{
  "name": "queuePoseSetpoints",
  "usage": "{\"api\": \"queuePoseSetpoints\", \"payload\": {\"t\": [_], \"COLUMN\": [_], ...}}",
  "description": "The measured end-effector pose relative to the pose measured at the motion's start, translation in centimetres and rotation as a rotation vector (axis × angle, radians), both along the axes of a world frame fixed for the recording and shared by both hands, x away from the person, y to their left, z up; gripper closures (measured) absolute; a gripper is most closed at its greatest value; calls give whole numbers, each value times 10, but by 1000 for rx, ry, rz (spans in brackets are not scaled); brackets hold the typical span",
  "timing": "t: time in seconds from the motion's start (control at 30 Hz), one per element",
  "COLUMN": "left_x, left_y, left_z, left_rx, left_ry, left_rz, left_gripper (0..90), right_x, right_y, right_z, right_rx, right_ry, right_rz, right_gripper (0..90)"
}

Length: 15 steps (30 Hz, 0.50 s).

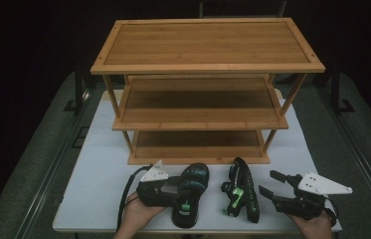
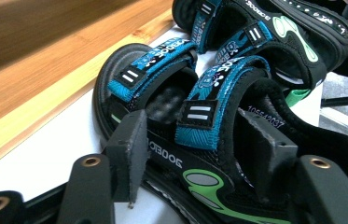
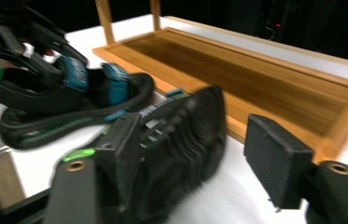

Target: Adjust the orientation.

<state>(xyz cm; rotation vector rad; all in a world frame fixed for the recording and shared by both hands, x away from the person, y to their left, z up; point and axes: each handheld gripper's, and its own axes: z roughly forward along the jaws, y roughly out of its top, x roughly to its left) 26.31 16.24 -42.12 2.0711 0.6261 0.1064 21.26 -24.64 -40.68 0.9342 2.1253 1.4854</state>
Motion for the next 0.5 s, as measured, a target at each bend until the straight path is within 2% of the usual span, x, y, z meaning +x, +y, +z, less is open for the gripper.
{"api": "queuePoseSetpoints", "payload": {"t": [0.1, 0.13, 0.17, 0.23, 0.37, 0.5], "left_x": [0, 0, -1, -2, -3, -3], "left_y": [1, 1, 1, 1, 2, 2], "left_z": [0, 0, 1, 2, 2, 2], "left_rx": [-1, -1, 1, 0, 0, 4], "left_ry": [-5, -5, -12, -18, -26, -32], "left_rz": [0, 0, 0, 1, 2, 0], "left_gripper": [472, 486, 486, 513, 540, 550], "right_x": [-1, -1, -1, 0, 3, 6], "right_y": [8, 8, 12, 22, 35, 43], "right_z": [2, 2, 3, 4, 2, 0], "right_rx": [10, 10, 13, 2, -33, -95], "right_ry": [-9, -9, -10, -10, 1, 10], "right_rz": [27, 27, 35, 63, 103, 93], "right_gripper": [468, 468, 507, 645, 786, 848]}}
